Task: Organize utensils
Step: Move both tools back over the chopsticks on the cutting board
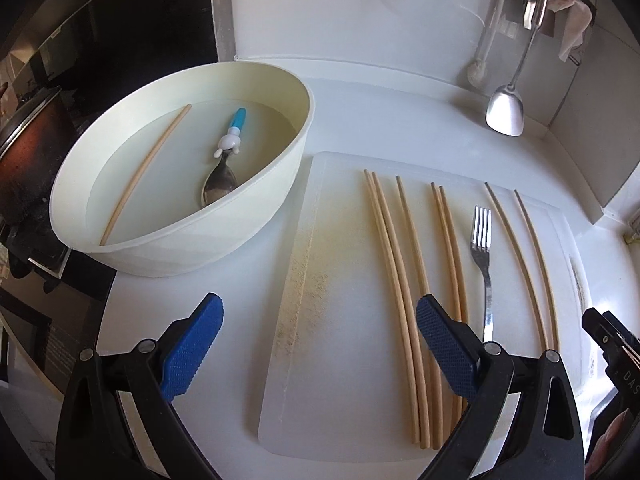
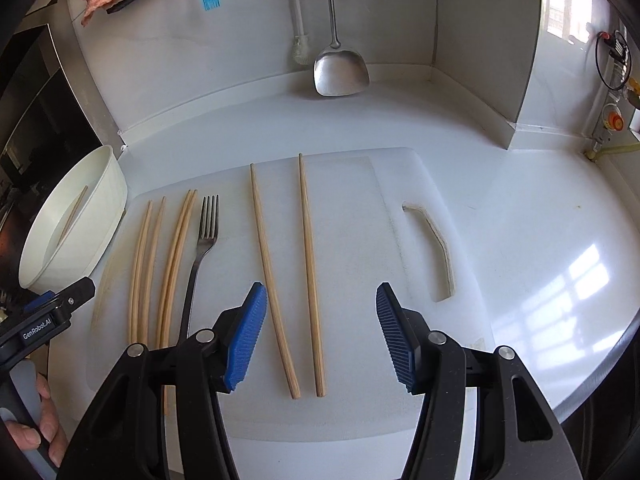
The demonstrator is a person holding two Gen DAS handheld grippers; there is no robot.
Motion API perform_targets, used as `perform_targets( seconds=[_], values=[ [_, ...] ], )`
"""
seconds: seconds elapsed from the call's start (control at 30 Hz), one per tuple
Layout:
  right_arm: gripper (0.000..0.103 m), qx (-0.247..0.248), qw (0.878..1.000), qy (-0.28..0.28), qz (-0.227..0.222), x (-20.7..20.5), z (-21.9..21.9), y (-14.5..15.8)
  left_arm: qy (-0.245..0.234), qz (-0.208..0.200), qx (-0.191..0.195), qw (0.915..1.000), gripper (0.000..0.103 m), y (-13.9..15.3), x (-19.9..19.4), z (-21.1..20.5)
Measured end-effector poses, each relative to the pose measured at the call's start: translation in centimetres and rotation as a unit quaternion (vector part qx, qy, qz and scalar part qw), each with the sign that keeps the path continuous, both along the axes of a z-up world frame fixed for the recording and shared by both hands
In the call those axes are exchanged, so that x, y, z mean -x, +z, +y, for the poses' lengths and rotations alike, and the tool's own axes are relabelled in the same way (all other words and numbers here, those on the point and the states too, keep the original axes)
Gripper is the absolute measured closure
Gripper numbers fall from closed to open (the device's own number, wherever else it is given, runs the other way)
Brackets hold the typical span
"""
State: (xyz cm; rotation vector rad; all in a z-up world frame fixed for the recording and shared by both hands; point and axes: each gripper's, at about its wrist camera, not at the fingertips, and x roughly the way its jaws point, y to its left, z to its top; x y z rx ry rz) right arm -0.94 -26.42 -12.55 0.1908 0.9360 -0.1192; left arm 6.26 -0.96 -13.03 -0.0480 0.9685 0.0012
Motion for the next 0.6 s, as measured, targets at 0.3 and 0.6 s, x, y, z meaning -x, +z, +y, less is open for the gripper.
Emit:
perform_targets(
  seconds=[0.3,0.6],
  values=[
    [0.048,-0.016,0.999,0.035,-0.017,-2.2,-1.3,-1.6,0.036,-0.003,-0.001,0.9994,0.007,-2.2,-0.4,-1.0],
    [0.048,-0.023,0.999,0.037,-0.031,-3.5,-2.3,-2.8,0.042,-0.010,-0.007,0.9990,0.007,-3.5,-0.2,-1.6]
  ],
)
